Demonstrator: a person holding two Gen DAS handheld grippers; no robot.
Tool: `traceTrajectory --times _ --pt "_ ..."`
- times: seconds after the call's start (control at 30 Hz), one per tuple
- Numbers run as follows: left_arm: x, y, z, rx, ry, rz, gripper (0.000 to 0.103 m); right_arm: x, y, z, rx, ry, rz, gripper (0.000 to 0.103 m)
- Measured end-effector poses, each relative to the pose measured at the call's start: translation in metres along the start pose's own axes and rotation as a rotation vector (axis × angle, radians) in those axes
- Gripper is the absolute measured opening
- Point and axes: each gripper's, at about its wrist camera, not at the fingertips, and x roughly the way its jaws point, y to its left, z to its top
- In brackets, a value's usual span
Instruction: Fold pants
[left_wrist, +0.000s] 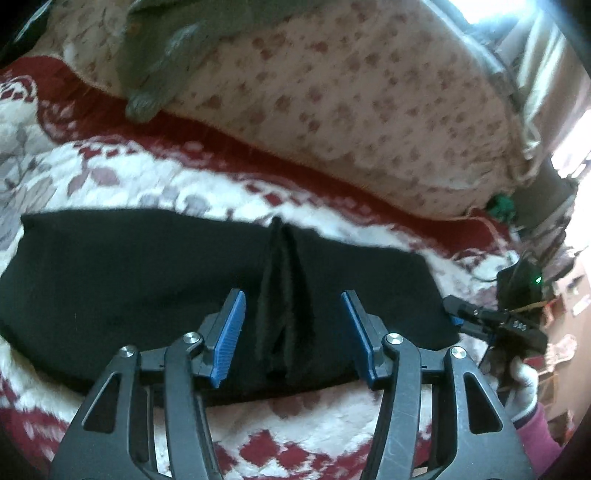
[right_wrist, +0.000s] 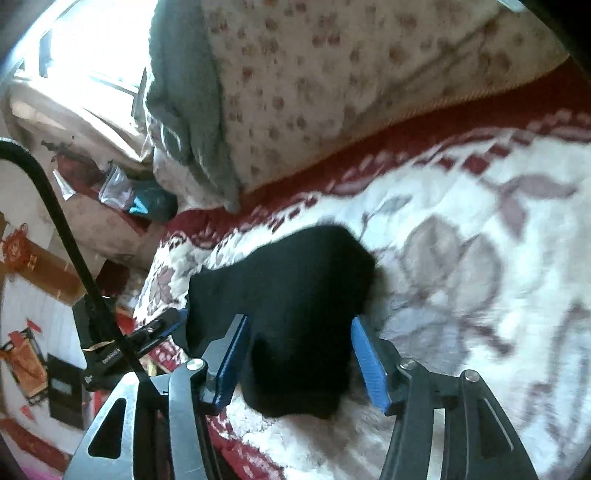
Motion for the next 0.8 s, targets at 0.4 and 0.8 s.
traceTrajectory --times 0.4,0.8 --pt "0.037 -0.036 -0.006 0.056 0.074 0.037 0.040 -0.017 -0.010 -0.003 -0.088 -0.035 0.028 0.020" --pt "0.030 -0.018 -0.015 -0.008 0.039 0.143 0.040 -0.024 -0.032 -0.009 -0.008 -0.023 -0.064 0.034"
